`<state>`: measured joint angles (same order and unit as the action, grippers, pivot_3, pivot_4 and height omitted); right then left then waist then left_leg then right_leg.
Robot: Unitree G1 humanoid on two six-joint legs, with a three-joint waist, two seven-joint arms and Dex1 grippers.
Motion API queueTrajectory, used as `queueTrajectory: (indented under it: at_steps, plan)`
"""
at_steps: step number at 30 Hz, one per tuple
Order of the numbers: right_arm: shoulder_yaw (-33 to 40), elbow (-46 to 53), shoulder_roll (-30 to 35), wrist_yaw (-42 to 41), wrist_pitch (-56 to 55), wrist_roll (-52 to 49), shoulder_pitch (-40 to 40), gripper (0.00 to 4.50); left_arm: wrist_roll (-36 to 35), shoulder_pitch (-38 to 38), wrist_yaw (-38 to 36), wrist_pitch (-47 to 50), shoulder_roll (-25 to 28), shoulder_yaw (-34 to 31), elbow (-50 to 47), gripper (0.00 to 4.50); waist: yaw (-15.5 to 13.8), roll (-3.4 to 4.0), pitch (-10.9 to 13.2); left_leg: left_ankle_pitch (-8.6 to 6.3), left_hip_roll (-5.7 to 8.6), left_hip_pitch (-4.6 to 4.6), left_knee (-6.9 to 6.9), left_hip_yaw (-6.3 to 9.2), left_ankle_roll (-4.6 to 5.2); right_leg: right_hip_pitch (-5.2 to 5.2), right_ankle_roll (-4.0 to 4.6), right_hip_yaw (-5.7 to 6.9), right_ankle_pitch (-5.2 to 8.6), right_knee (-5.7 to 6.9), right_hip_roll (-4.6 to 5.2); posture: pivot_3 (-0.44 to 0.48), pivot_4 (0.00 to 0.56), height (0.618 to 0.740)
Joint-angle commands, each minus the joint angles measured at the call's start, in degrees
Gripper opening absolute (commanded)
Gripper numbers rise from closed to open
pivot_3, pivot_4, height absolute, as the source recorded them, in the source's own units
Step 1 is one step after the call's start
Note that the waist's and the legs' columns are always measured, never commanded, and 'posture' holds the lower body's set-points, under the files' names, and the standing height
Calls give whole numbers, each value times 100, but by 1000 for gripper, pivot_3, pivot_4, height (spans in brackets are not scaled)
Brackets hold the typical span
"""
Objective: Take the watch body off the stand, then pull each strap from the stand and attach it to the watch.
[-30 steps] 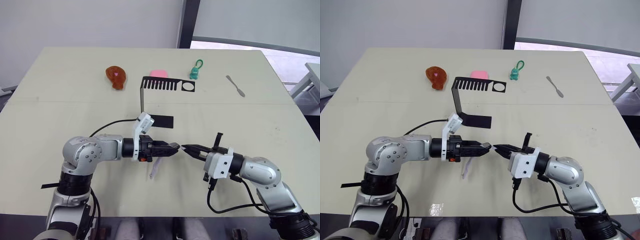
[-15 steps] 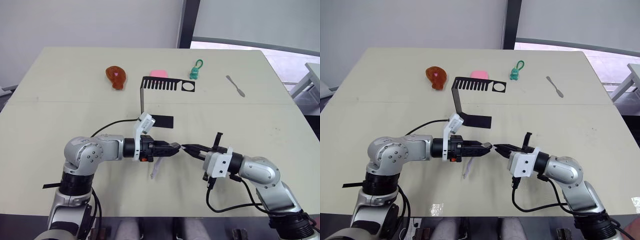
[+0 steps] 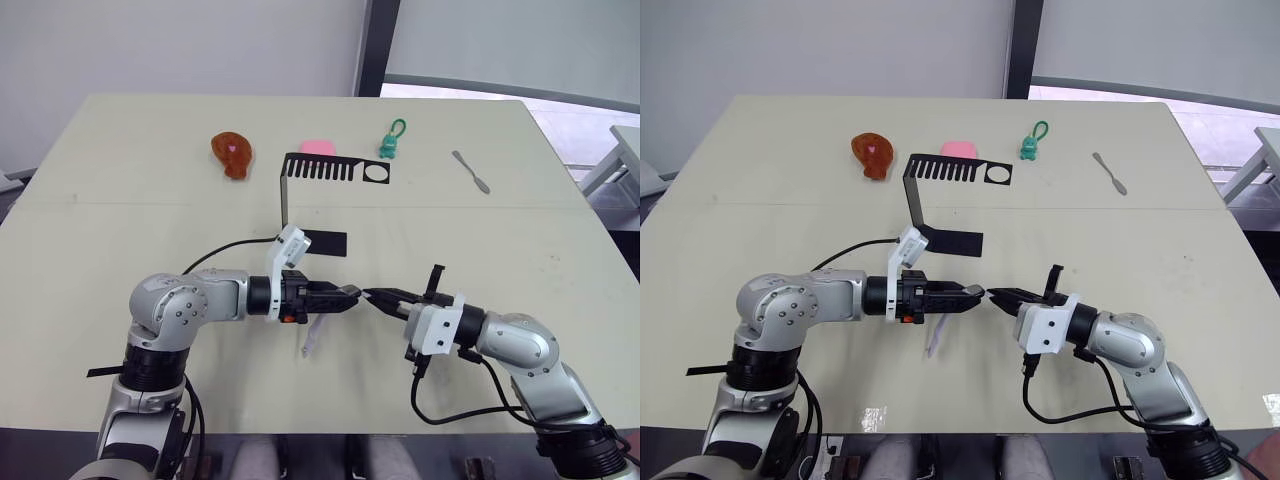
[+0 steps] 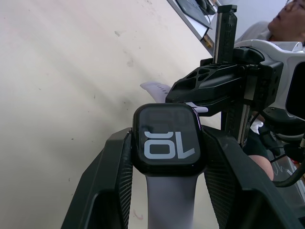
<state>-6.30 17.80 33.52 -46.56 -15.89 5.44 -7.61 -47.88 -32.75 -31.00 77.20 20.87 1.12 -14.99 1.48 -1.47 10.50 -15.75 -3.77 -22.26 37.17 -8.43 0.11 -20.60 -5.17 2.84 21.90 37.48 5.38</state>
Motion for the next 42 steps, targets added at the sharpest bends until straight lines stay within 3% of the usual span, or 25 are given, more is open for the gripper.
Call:
queueTrajectory:
  at_steps: [1,42]
  plan:
    - [-171,280,-130,126,-114,-122,-181,0,-118,-83,-56,22,-186,277,-224,1607,0,0,0,0,0,0,0,0,0,0,0,0,0,0,0,0,150,740]
    - [-263,258,-236,106,24,44,-244,0,-46,-67,-39,-21,-272,297,-195,1607,1,0,0,0,0,0,0,0,0,0,0,0,0,0,0,0,150,740]
